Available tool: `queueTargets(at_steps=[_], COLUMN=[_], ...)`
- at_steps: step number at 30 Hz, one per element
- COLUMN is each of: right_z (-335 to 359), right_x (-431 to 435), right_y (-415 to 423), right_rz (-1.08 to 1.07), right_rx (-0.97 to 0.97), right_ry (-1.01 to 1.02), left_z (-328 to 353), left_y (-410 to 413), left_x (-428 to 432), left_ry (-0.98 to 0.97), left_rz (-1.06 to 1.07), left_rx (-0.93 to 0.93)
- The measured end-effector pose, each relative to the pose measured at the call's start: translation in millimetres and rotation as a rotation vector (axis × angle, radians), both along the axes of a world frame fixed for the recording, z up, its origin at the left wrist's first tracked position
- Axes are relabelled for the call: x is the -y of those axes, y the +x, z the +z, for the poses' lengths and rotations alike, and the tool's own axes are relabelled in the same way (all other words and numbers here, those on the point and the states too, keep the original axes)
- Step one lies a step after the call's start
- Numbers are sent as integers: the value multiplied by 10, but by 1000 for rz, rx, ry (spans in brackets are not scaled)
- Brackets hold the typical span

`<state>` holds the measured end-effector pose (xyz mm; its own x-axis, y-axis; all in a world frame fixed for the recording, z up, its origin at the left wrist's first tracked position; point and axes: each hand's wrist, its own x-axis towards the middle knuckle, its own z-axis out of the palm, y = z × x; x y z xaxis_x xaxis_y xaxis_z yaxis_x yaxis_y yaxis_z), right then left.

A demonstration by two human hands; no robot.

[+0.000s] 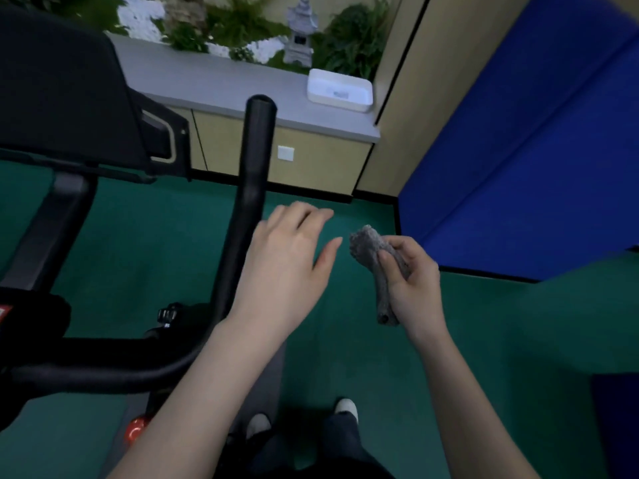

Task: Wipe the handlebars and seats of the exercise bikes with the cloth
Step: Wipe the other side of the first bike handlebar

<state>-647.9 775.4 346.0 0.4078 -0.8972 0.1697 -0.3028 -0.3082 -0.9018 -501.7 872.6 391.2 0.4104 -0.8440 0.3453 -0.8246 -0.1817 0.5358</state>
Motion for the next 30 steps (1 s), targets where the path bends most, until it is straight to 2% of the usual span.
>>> queueTargets(at_steps=[6, 14, 20, 30], right_z=[-129, -338, -428, -603], right_x=[218, 712, 1072, 1421], right_y=[-588, -1790, -2569, -2852], right_rz=[-62, -173, -230, -258], right_rx=[-2, -42, -73, 0], right_ry=[-9, 66, 91, 202], left_z=[-332, -871, -1207, -1452], left_y=[-412, -1236, -1880, -2039], left_x=[285, 938, 1491, 1631], left_ry=[205, 481, 648, 894], left_rz=[-102, -150, -202, -177], left_rx=[40, 153, 126, 79])
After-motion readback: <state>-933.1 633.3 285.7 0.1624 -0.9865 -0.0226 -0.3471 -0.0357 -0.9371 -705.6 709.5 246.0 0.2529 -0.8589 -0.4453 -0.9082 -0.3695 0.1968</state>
